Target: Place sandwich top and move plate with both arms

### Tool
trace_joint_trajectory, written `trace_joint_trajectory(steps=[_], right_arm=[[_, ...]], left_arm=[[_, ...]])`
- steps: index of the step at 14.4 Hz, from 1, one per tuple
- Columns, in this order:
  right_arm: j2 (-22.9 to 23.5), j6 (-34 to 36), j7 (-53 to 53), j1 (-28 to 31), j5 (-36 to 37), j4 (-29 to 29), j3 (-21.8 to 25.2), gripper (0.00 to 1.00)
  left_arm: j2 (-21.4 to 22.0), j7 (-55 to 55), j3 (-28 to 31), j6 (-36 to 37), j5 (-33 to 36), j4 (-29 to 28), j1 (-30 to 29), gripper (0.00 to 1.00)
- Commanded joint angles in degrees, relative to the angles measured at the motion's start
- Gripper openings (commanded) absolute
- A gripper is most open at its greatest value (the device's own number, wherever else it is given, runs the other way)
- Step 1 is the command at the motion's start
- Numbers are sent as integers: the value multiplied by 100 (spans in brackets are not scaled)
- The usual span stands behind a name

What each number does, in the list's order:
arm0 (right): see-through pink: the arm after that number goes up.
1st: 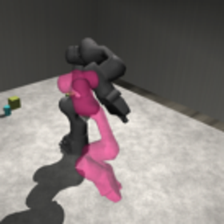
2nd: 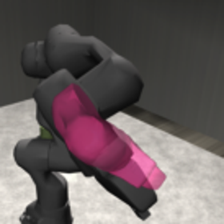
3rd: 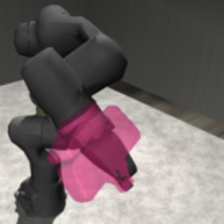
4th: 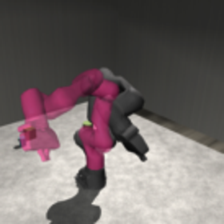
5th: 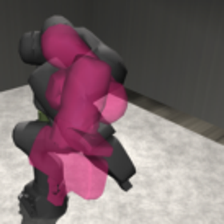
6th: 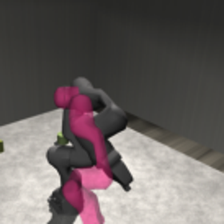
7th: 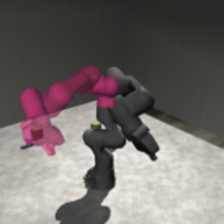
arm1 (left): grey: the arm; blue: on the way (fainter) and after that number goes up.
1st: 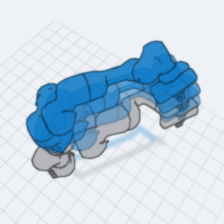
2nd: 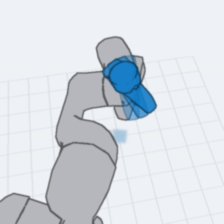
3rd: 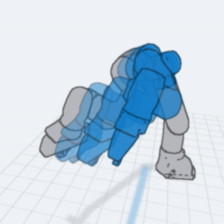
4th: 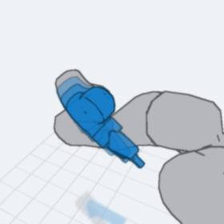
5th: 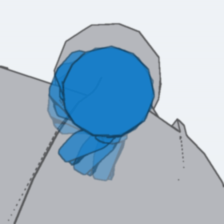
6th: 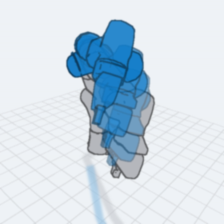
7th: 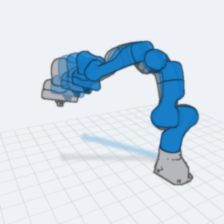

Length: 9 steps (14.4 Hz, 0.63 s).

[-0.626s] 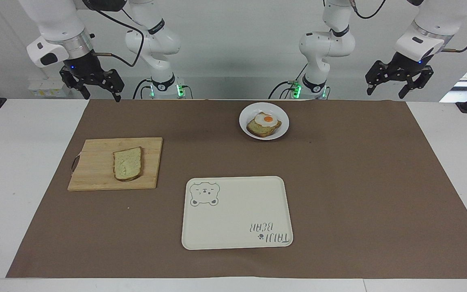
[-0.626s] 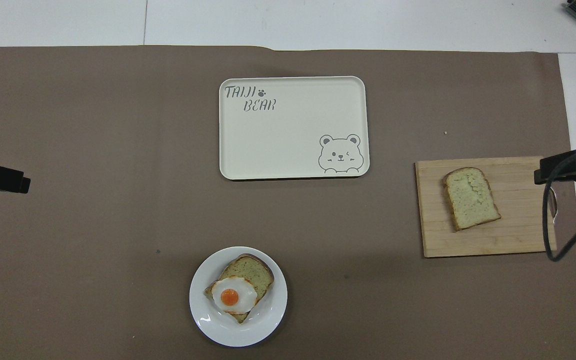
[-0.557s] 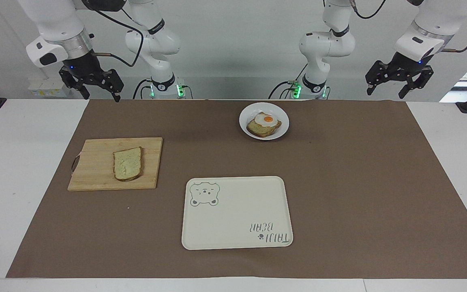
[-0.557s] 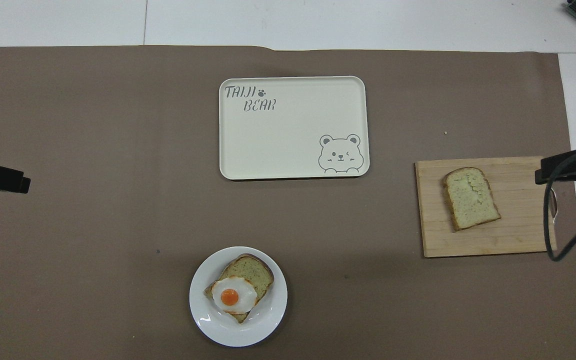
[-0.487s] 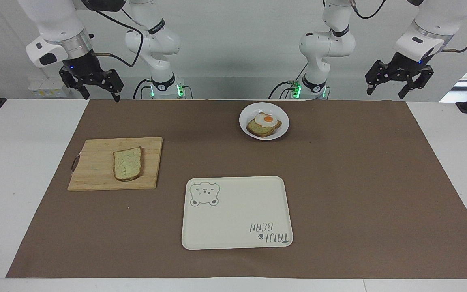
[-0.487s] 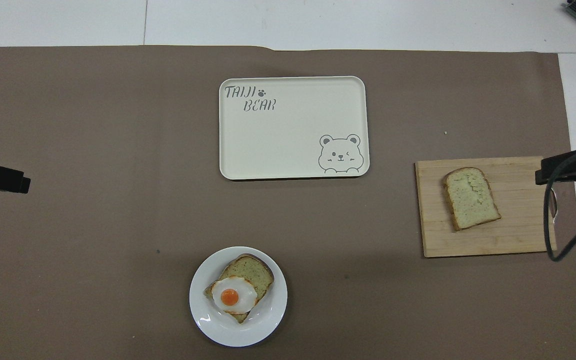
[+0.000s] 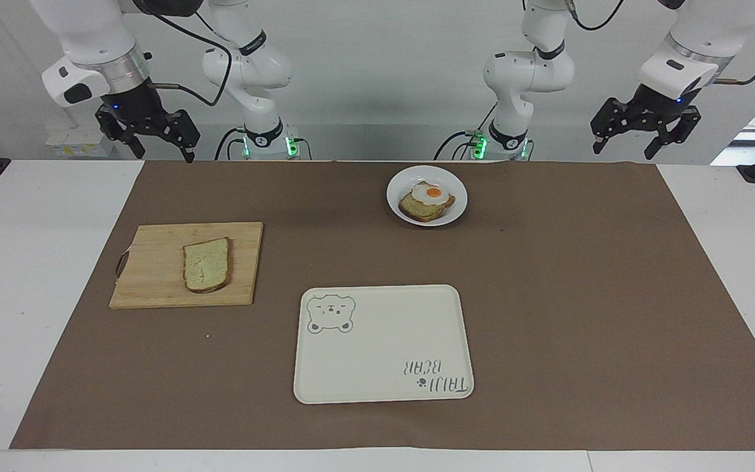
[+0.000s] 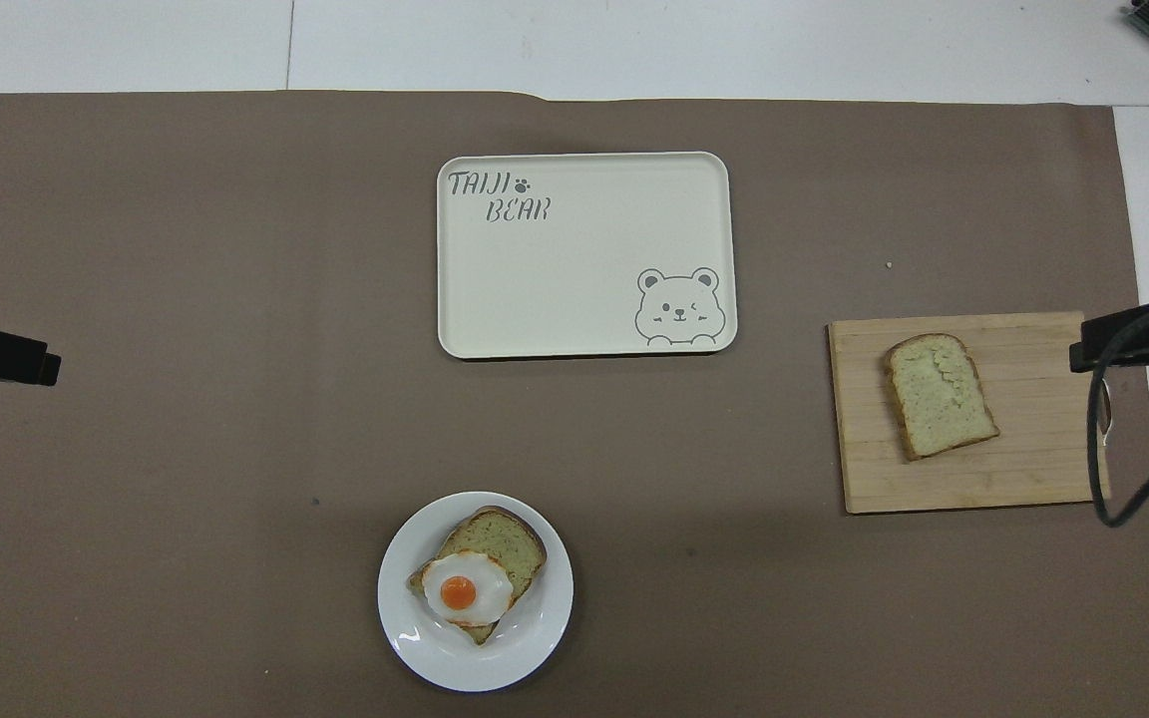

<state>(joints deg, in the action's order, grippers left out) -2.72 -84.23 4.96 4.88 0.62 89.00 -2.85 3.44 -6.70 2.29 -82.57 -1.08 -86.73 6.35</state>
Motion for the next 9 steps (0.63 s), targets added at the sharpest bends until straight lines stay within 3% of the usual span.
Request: trace_joint_trajectory(steps=[1, 9], right_arm=[[-79, 134, -153, 75, -88, 21, -67, 100], [-176, 187, -285, 110, -106, 179, -49, 100]], left_arm=[[140, 54, -18, -23, 82, -160, -28, 100], [140, 54, -18, -23, 82, -160, -28, 100]])
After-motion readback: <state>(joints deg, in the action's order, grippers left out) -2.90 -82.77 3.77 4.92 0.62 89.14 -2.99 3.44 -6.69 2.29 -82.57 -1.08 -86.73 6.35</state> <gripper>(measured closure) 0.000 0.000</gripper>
